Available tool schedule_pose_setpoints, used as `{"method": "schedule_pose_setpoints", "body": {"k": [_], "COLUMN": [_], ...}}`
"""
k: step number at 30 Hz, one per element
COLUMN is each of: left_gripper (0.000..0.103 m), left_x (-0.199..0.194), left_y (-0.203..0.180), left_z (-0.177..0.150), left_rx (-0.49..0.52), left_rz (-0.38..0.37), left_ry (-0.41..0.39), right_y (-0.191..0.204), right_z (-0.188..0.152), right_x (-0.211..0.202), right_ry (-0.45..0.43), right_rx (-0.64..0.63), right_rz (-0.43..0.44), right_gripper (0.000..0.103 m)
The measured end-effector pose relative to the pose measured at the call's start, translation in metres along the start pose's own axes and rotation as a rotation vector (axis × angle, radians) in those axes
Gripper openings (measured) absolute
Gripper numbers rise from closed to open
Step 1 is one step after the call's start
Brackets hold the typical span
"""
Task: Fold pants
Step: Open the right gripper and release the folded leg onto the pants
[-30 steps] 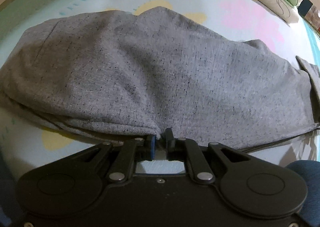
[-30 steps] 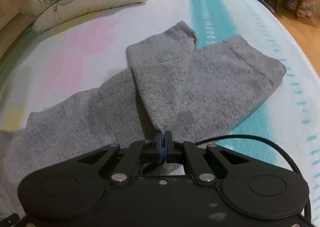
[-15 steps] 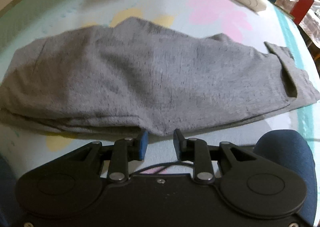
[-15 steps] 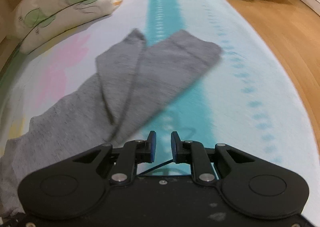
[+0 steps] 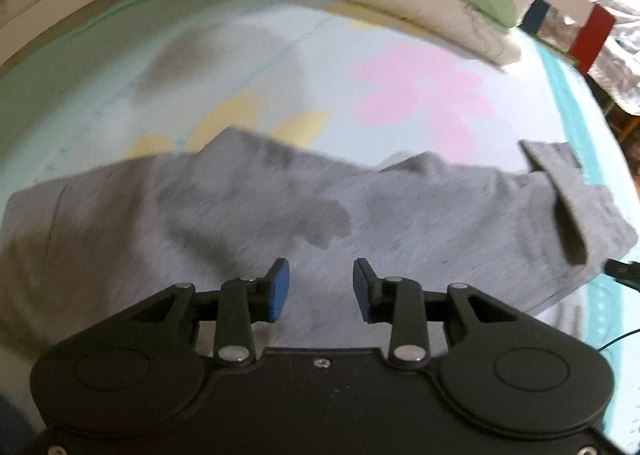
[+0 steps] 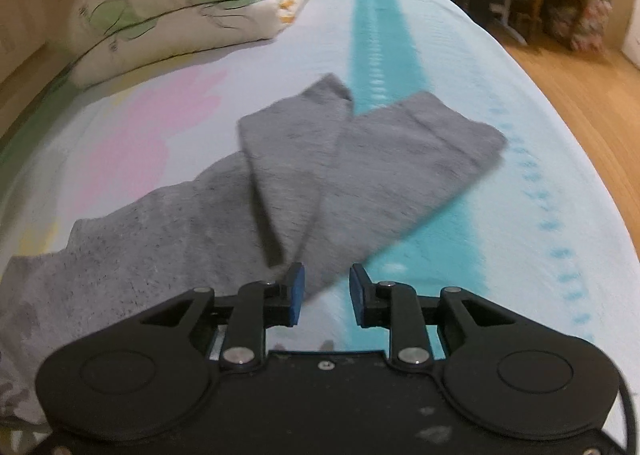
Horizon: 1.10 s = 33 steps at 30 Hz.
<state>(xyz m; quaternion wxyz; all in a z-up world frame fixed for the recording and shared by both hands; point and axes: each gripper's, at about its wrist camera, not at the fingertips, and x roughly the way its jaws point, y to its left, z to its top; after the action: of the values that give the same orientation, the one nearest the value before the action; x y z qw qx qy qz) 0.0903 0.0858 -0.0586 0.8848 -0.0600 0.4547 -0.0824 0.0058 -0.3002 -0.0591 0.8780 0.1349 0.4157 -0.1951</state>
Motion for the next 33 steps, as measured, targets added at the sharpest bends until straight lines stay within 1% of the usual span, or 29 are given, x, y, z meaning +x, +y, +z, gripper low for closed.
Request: {"method": "schedule_pose_setpoints", "body": {"k": [2, 4, 6, 10, 12, 14, 16, 18, 20, 22, 24, 25, 27, 30, 33], "left_gripper": [0.047, 0.055, 0.055, 0.055, 0.055, 0.055, 0.055, 0.055, 0.055, 0.055, 0.055, 0.055, 0.055, 0.055, 0.055], "left_x": [-0.001, 0.001, 0.005, 0.022, 0.031, 0.040, 0.049, 0.057, 0.062, 0.067, 0.073, 0.075, 0.078, 0.074, 0.071], "left_y": [-0.008, -0.015, -0.019, -0.018, -0.017, -0.016, -0.014, -0.011, -0.008, -0.006, -0.006, -0.007, -0.010, -0.014, -0.014], "left_z": [0.003, 0.003, 0.002, 0.000, -0.001, -0.003, -0.006, -0.010, -0.014, -0.017, -0.022, -0.024, -0.029, -0.037, -0.045], "left_rx": [0.017, 0.034, 0.045, 0.033, 0.016, 0.018, 0.019, 0.015, 0.011, 0.012, 0.030, 0.045, 0.085, 0.120, 0.124], "left_rz": [-0.007, -0.009, -0.011, -0.014, -0.009, 0.001, 0.017, 0.027, 0.030, 0.035, 0.053, 0.063, 0.074, 0.080, 0.077], "left_ry": [-0.017, -0.028, -0.034, 0.011, 0.035, 0.057, 0.083, 0.106, 0.125, 0.141, 0.156, 0.162, 0.157, 0.129, 0.099], "right_y": [0.014, 0.027, 0.037, 0.052, 0.053, 0.048, 0.035, 0.008, -0.022, -0.043, -0.054, -0.054, -0.047, -0.026, -0.012], "right_z": [0.003, 0.006, 0.008, 0.011, 0.012, 0.014, 0.017, 0.022, 0.023, 0.022, 0.021, 0.022, 0.024, 0.024, 0.032], "right_x": [0.007, 0.015, 0.025, 0.045, 0.054, 0.062, 0.062, 0.064, 0.066, 0.064, 0.063, 0.063, 0.060, 0.047, 0.028], "right_ry": [-0.028, -0.050, -0.062, -0.061, -0.050, -0.040, -0.044, -0.029, 0.006, 0.013, 0.018, 0.026, 0.024, -0.016, -0.087], "right_rx": [-0.059, -0.114, -0.163, -0.254, -0.270, -0.259, -0.191, -0.056, 0.076, 0.169, 0.221, 0.222, 0.147, -0.003, -0.081], "right_rz": [-0.020, -0.027, -0.029, -0.063, -0.073, -0.096, -0.157, -0.174, -0.138, -0.109, -0.061, -0.048, -0.056, -0.067, -0.024], "right_gripper": [0.029, 0.030, 0.030, 0.030, 0.030, 0.029, 0.028, 0.028, 0.028, 0.028, 0.030, 0.034, 0.034, 0.034, 0.036]}}
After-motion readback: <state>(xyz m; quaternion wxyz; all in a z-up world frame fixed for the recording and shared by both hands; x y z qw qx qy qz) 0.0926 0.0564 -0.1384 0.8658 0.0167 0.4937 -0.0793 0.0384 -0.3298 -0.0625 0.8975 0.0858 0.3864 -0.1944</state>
